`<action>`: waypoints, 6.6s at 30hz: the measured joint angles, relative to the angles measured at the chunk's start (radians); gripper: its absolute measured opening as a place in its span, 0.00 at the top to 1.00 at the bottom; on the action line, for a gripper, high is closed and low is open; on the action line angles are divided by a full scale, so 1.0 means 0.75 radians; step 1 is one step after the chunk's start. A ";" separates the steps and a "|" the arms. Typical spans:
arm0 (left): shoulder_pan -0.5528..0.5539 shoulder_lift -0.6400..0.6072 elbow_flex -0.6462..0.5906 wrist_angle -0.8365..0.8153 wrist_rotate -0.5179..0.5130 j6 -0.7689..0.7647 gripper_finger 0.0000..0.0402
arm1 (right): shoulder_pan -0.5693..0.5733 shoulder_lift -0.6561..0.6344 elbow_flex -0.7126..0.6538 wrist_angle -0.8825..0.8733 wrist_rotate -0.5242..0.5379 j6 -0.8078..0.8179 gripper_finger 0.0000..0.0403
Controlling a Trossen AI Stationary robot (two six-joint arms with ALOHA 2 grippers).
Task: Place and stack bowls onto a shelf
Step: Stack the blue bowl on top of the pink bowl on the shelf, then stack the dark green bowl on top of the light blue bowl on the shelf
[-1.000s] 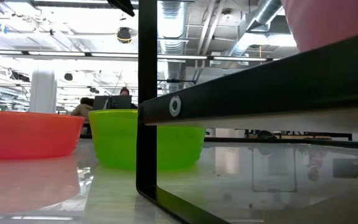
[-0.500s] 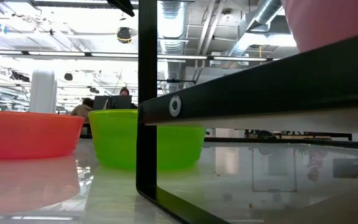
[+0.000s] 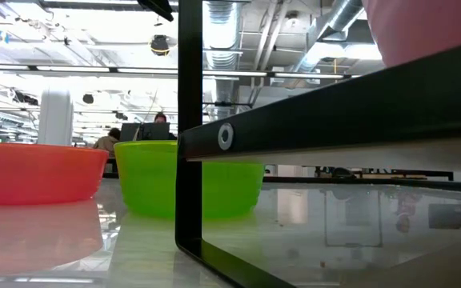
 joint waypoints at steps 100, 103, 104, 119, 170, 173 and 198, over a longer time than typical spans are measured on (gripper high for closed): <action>-0.360 0.441 -1.029 1.017 0.192 0.052 0.98 | -0.210 -0.001 0.231 -0.310 0.474 0.030 0.64; -0.363 0.386 -1.011 0.955 0.167 0.049 0.99 | -0.260 -0.001 0.231 -0.312 0.502 -0.010 0.64; -0.366 0.363 -0.998 0.929 0.168 0.061 0.99 | -0.277 -0.003 0.231 -0.312 0.515 -0.047 0.64; -0.467 0.163 -0.596 0.385 0.381 0.663 1.00 | -0.722 -0.283 0.231 0.166 0.581 -1.221 0.64; -0.740 0.198 -0.420 0.441 0.812 0.721 1.00 | -1.097 -0.179 0.237 0.759 -0.588 -1.924 0.64; -0.741 0.219 -0.420 0.456 0.817 0.707 1.00 | -1.091 -0.179 0.237 0.787 -0.564 -1.932 0.64; -0.745 0.230 -0.421 0.597 0.773 0.792 1.00 | -1.122 -0.175 0.255 0.655 -0.629 -1.992 0.64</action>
